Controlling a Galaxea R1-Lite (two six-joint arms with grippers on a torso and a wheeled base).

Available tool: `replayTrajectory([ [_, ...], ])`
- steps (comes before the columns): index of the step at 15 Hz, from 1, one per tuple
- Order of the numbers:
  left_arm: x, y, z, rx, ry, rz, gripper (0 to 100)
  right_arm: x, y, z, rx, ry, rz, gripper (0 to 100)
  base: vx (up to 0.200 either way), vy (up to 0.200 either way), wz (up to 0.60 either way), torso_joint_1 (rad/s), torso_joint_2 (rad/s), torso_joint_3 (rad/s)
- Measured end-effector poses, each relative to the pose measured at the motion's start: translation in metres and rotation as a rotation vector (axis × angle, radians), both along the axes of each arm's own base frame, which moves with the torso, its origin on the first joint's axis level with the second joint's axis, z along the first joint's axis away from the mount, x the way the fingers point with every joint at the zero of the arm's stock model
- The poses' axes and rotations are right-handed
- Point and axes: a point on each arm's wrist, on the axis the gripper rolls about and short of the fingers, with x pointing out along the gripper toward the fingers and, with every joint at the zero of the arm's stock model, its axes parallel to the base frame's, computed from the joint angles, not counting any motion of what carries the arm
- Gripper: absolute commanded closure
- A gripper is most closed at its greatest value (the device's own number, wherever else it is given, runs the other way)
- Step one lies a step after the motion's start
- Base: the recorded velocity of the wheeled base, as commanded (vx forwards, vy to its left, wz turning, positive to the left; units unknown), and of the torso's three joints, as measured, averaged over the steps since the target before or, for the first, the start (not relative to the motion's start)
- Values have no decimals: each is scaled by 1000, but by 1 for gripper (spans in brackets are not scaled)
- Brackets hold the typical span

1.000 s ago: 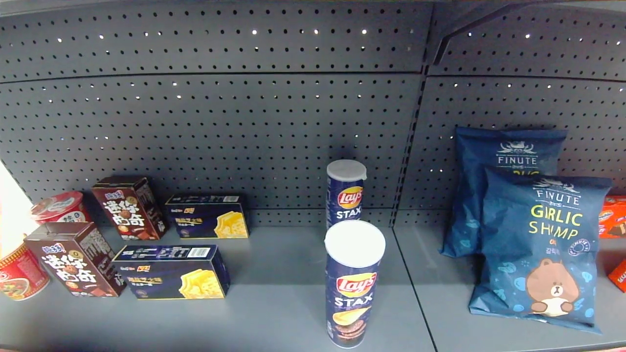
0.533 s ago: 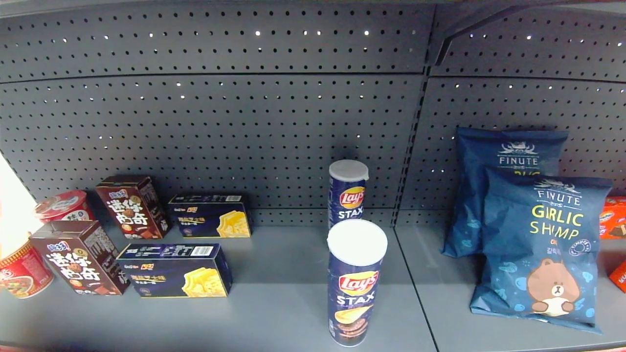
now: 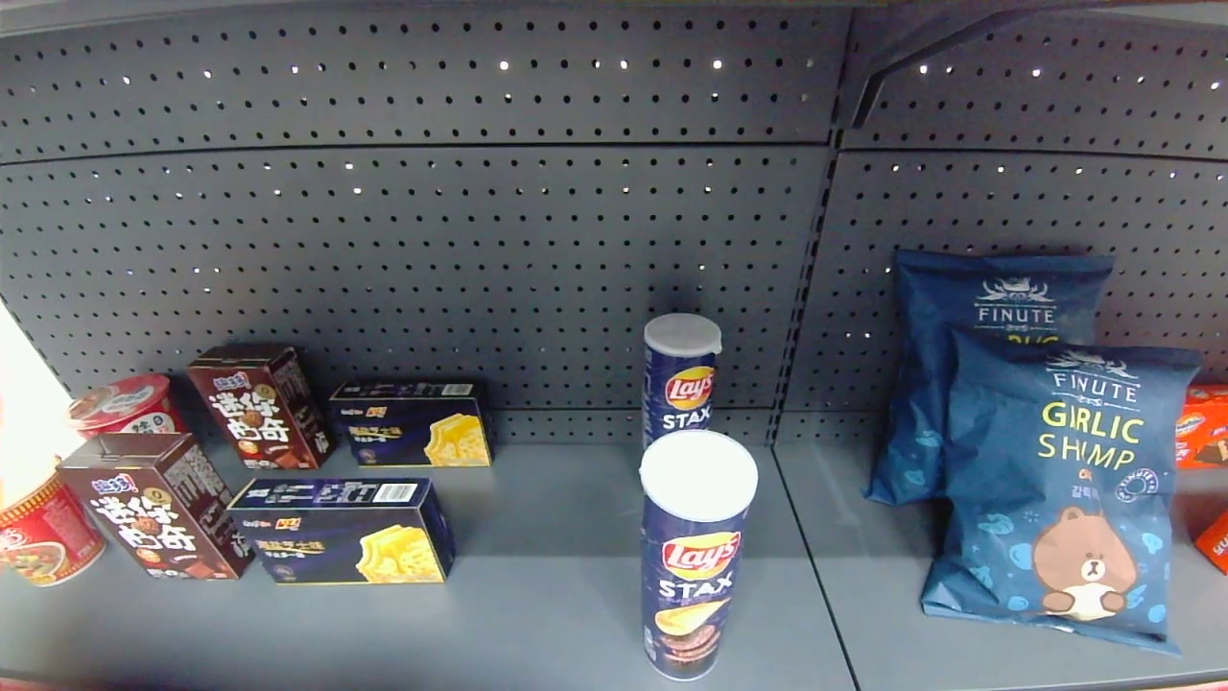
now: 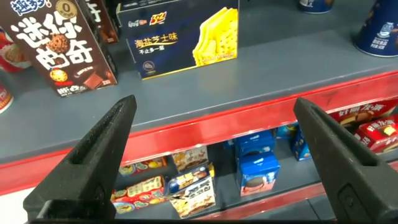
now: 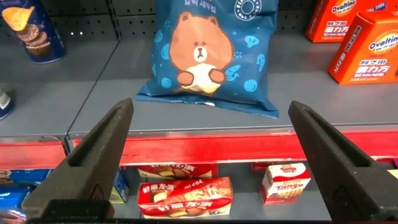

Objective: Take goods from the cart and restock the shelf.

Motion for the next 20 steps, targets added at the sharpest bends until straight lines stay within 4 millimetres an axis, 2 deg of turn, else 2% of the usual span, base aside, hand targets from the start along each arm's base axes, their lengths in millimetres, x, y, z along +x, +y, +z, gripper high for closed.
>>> replayTrajectory([
  [3,0,0,0,-9,2,11,0,0,0,0,0,0,0,0,0,-200,0,-4,1,1],
  [13,0,0,0,-10,4,5,0,0,0,0,-6,1,-1,0,0,0,0,0,0,0],
  [16,0,0,0,-14,6,7,0,0,0,0,-6,1,0,0,0,200,0,-6,-1,-1],
  [20,0,0,0,-14,6,4,0,0,0,0,-5,0,-1,0,0,0,0,0,0,0],
])
